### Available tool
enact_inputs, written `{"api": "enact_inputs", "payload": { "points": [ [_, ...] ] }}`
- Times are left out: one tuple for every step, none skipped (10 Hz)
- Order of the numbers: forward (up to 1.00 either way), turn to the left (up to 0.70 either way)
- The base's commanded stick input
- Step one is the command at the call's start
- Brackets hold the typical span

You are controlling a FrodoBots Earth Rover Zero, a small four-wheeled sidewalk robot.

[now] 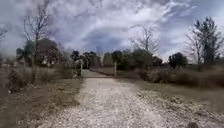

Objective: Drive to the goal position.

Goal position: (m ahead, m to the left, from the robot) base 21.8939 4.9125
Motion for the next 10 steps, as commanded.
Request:
{"api": "enact_inputs", "payload": {
  "points": [
    [0.50, 0.00],
    [0.50, 0.00],
    [0.50, 0.00],
    [0.50, 0.00],
    [0.50, 0.00],
    [0.50, 0.00],
    [0.50, 0.00],
    [0.50, 0.00],
    [0.50, 0.00],
    [0.50, 0.00]
  ]
}}
